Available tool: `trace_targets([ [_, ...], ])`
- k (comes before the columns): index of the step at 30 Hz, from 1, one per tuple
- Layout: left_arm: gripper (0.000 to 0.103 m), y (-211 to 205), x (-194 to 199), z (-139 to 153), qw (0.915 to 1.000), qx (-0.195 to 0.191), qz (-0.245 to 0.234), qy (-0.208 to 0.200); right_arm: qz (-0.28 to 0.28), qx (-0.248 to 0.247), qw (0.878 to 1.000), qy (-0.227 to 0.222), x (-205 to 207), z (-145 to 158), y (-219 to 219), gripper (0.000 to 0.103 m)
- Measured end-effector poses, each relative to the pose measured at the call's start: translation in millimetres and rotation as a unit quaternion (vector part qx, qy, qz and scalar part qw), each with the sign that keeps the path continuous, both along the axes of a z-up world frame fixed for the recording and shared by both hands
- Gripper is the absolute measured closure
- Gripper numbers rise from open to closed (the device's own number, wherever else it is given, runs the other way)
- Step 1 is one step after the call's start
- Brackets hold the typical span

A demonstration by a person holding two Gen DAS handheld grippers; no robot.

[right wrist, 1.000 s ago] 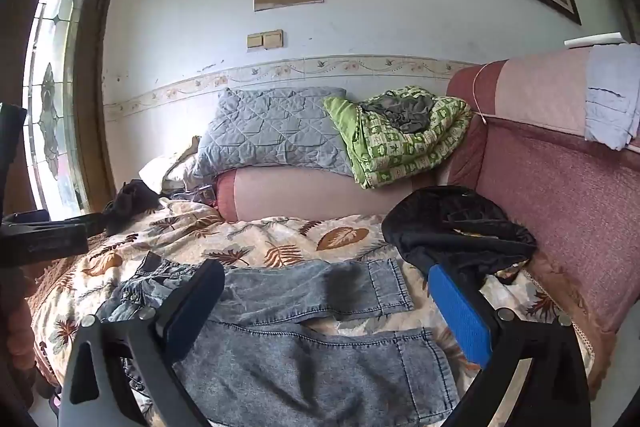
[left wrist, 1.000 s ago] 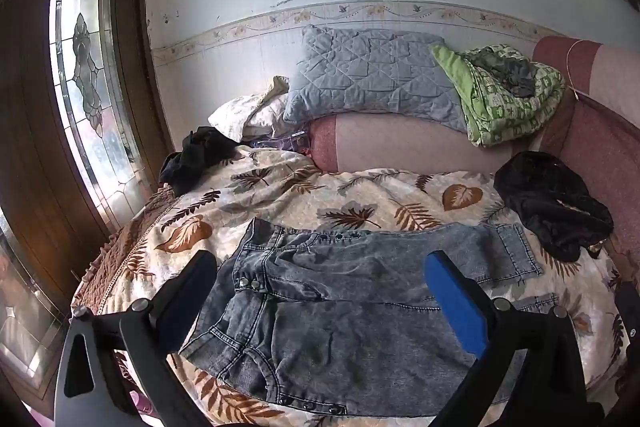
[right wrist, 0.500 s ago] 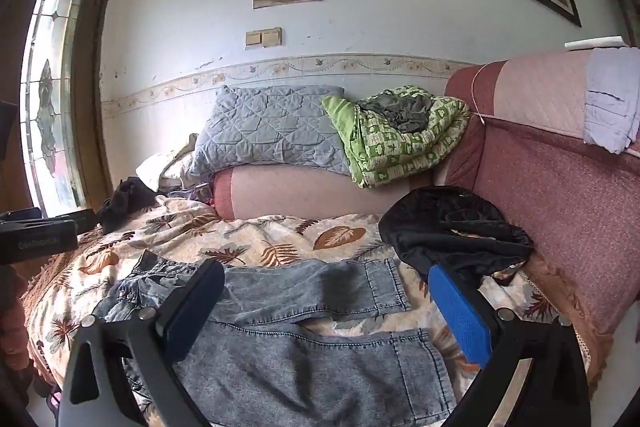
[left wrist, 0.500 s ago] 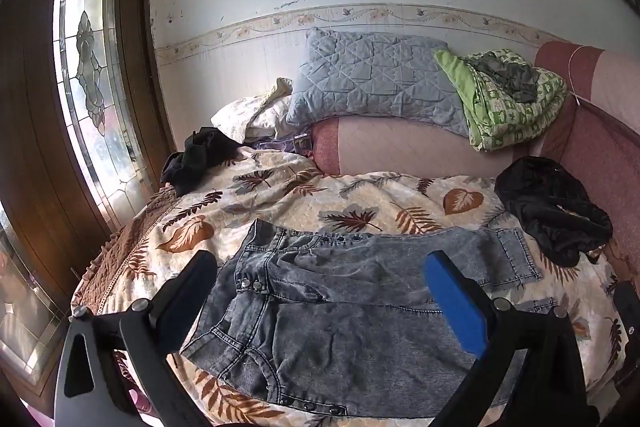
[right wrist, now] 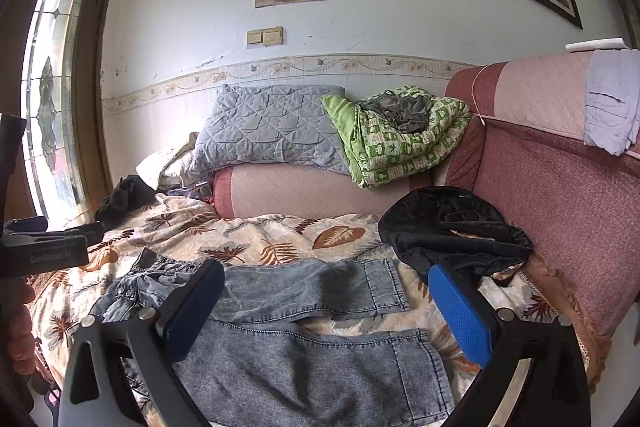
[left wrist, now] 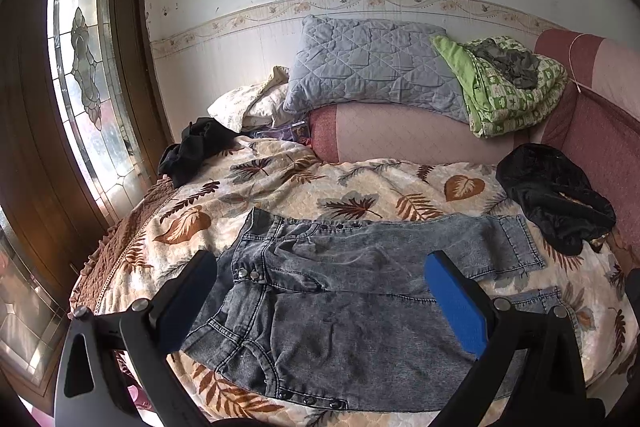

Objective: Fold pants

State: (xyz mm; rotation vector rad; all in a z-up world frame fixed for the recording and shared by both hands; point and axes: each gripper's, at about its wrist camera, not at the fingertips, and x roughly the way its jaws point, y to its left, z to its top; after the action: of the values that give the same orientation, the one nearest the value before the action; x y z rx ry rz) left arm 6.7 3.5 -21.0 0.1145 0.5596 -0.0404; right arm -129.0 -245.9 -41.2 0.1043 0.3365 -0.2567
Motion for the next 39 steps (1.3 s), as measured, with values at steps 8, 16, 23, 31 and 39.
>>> trace_targets([
  [8,0.0,2.0,4.2,-9.0,0.9999,0.003,0.002,0.011,0.001,0.009,1.0,0.017,8.9,-8.7,-2.9,0.0],
  [16,0.0,3.6,7.3,-12.4,0.9999,0.006,0.003,0.015,0.003,0.008,1.0,0.022,12.2,-12.9,-0.1,0.0],
  [23,0.0,4.7,9.1,-14.6,0.9999,0.007,0.005,0.013,0.003,0.009,1.0,0.026,15.3,-16.0,0.3,0.0],
  [31,0.0,8.4,15.6,-22.0,0.9997,0.006,0.007,0.021,0.002,0.012,0.999,0.034,22.0,-20.7,-1.9,0.0],
  [39,0.0,9.5,36.0,-36.3,0.999,0.011,0.012,0.041,-0.008,0.022,0.999,0.049,37.6,-30.2,-16.5,0.0],
])
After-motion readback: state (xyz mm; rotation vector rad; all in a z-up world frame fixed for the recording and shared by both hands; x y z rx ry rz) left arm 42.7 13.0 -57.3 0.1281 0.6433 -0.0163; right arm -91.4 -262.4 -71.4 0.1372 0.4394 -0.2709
